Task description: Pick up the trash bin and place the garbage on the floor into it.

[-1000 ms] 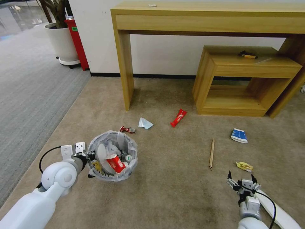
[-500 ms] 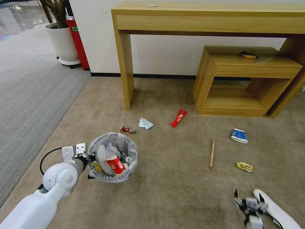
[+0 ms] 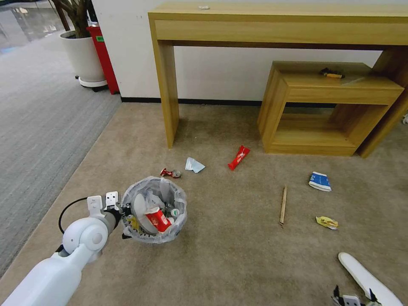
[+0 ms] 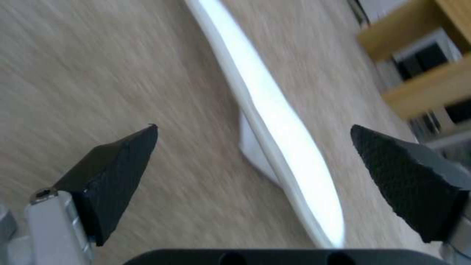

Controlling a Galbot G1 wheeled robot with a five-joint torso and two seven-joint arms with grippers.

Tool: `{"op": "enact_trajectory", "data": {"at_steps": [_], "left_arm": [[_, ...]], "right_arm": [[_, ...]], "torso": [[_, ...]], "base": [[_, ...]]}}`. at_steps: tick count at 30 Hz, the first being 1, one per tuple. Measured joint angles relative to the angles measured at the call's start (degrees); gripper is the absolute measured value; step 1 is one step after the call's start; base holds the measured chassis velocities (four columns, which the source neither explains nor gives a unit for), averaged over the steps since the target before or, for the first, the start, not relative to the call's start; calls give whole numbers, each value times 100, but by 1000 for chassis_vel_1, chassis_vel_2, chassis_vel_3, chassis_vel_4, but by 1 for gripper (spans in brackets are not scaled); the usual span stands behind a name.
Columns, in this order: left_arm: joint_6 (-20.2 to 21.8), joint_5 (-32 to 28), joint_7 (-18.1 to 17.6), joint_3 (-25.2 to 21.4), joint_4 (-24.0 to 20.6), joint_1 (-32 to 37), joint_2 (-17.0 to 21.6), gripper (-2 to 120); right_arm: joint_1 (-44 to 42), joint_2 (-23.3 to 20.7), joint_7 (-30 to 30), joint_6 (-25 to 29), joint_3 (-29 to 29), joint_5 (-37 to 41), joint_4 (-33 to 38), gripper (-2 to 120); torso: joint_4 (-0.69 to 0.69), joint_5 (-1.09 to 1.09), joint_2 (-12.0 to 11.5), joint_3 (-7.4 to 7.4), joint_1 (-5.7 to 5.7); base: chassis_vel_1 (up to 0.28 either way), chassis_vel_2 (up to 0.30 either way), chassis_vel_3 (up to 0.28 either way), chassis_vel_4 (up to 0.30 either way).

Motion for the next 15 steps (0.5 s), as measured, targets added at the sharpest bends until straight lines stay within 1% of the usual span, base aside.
{"op": "enact_trajectory", "data": {"at_steps": [4,6,9,15], "left_arm": [[-25,48,21,-6,-14,40,-48,0],[-27,53,24,-6,-19,47,-58,0],[-33,69,40,-6,-25,60,-67,0],[-66,115,89,-43,-55,129,-82,0]], "right_arm": [[156,12,-30,-152,89,62,-380,100],[171,14,-26,-207,107,76,-405,100],[186,14,-7,-277,141,90,-459,100],[314,8,13,-319,227,49,-810,100]], "torso": [[0,-2,0,0,0],[1,0,0,0,0],[0,-3,0,0,0],[0,-2,0,0,0]], "base": [[0,0,0,0],[0,0,0,0],[0,0,0,0],[0,0,0,0]]}}
